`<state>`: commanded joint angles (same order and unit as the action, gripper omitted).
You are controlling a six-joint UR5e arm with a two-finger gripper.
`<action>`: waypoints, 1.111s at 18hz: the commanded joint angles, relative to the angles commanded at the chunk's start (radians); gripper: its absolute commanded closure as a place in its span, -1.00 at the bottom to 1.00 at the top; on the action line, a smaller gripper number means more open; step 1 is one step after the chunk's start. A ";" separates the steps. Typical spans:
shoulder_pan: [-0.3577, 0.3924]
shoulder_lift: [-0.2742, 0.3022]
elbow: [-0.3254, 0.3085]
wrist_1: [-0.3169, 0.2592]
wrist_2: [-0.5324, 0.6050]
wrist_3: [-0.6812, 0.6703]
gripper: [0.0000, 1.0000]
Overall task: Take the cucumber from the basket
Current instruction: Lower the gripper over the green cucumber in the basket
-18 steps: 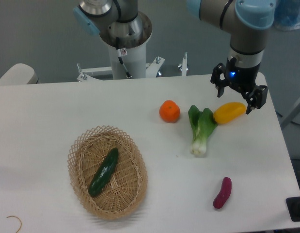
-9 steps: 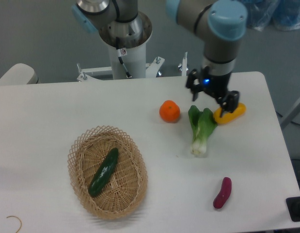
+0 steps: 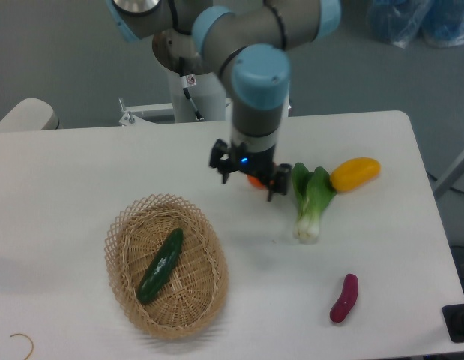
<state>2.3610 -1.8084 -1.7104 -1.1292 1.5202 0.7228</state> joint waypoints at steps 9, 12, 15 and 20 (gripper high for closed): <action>-0.134 -0.160 0.000 0.199 -0.023 -0.163 -1.00; -0.167 -0.209 -0.002 0.244 -0.022 -0.186 -1.00; -0.186 -0.233 -0.002 0.269 -0.021 -0.189 -1.00; -0.204 -0.264 -0.006 0.298 -0.018 -0.183 -1.00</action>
<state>2.1568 -2.0724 -1.7165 -0.8315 1.5018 0.5399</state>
